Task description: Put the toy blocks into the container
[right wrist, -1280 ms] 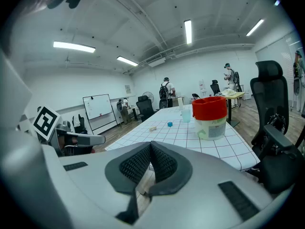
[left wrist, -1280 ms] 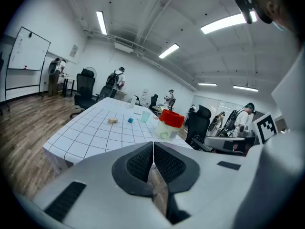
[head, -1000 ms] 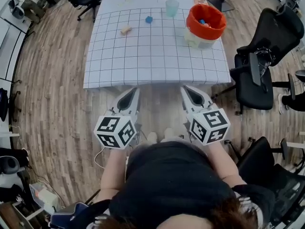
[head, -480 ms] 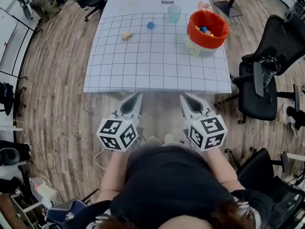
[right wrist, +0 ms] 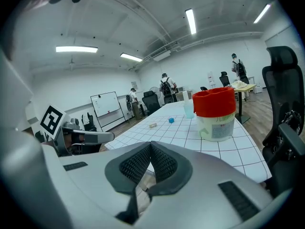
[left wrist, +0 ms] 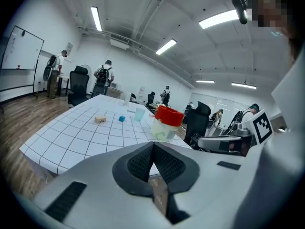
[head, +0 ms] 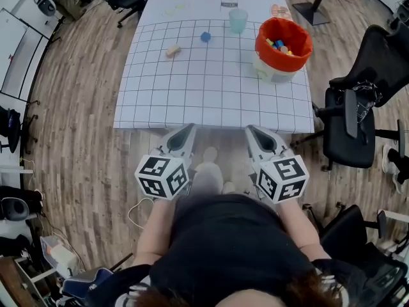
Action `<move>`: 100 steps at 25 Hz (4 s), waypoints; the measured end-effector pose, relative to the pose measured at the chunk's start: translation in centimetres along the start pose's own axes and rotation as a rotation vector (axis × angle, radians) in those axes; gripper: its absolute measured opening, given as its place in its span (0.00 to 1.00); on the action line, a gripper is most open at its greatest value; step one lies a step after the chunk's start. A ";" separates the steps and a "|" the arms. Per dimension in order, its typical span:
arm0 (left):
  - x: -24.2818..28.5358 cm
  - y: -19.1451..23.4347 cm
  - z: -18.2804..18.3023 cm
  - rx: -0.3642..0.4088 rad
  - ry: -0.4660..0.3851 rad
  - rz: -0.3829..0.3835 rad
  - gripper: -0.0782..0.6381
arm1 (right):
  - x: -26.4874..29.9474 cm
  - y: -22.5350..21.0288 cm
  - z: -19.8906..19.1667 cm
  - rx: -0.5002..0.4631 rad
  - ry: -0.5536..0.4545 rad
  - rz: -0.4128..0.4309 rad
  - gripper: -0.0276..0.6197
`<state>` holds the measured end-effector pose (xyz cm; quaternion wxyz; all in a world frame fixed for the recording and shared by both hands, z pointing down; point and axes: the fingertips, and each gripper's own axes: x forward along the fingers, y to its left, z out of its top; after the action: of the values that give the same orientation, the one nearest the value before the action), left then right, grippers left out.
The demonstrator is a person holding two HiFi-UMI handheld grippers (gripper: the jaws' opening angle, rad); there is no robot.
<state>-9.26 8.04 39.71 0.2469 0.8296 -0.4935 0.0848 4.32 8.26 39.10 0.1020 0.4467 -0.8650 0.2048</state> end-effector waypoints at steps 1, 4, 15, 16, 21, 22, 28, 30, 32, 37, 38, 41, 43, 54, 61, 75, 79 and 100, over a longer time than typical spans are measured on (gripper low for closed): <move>0.5 0.2 0.1 -0.002 0.000 -0.005 0.15 | 0.3 -0.2 0.1 -0.002 0.001 -0.007 0.07; 2.1 1.4 0.6 0.002 0.006 -0.016 0.15 | 1.7 -0.8 0.5 -0.001 0.007 -0.028 0.07; 7.4 8.5 3.9 0.052 0.063 -0.057 0.15 | 9.7 -1.6 2.8 0.016 0.050 -0.077 0.07; 7.8 9.3 4.3 0.062 0.068 -0.055 0.15 | 10.4 -1.7 3.0 0.018 0.056 -0.080 0.07; 9.7 13.0 6.2 0.141 0.078 -0.051 0.15 | 14.3 -2.0 4.0 0.025 0.078 -0.094 0.07; 10.1 13.6 6.5 0.153 0.079 -0.053 0.15 | 15.0 -2.0 4.1 0.026 0.085 -0.094 0.07; 12.4 17.0 7.5 0.170 0.108 -0.058 0.30 | 18.4 -2.6 4.3 0.039 0.125 -0.101 0.07; 13.1 18.2 7.8 0.178 0.118 -0.053 0.31 | 19.4 -2.8 4.4 0.042 0.133 -0.103 0.07; 13.8 19.5 8.1 0.191 0.130 -0.046 0.35 | 20.4 -2.9 4.3 0.042 0.147 -0.103 0.07; 15.8 22.7 8.4 0.232 0.164 -0.012 0.40 | 22.3 -3.0 3.9 0.040 0.185 -0.100 0.07; 16.2 23.3 8.3 0.239 0.171 -0.006 0.40 | 22.6 -3.0 3.8 0.039 0.191 -0.099 0.07; 17.6 24.7 8.5 0.253 0.187 0.014 0.41 | 23.4 -3.2 3.6 0.036 0.210 -0.088 0.07; 18.4 25.4 8.2 0.252 0.208 0.030 0.41 | 23.8 -3.6 3.5 0.035 0.226 -0.079 0.07; 23.1 28.5 7.4 0.251 0.301 0.140 0.43 | 27.9 -7.0 3.5 0.023 0.287 0.048 0.07; 25.5 30.3 6.8 0.266 0.353 0.151 0.45 | 30.3 -7.9 1.9 0.043 0.354 0.110 0.07; 27.2 31.2 5.7 0.303 0.395 0.129 0.37 | 31.4 -8.4 0.9 0.076 0.394 0.132 0.07; 26.9 30.5 5.8 0.317 0.397 0.110 0.36 | 30.8 -8.4 1.2 0.069 0.380 0.110 0.07; 22.5 16.4 14.4 0.430 0.142 -0.166 0.34 | 21.6 -7.0 3.1 0.077 0.204 -0.105 0.07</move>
<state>-13.64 -22.96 41.23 0.1047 0.8929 -0.3754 0.2256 -2.46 -12.55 45.90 0.1830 0.4715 -0.8171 0.2768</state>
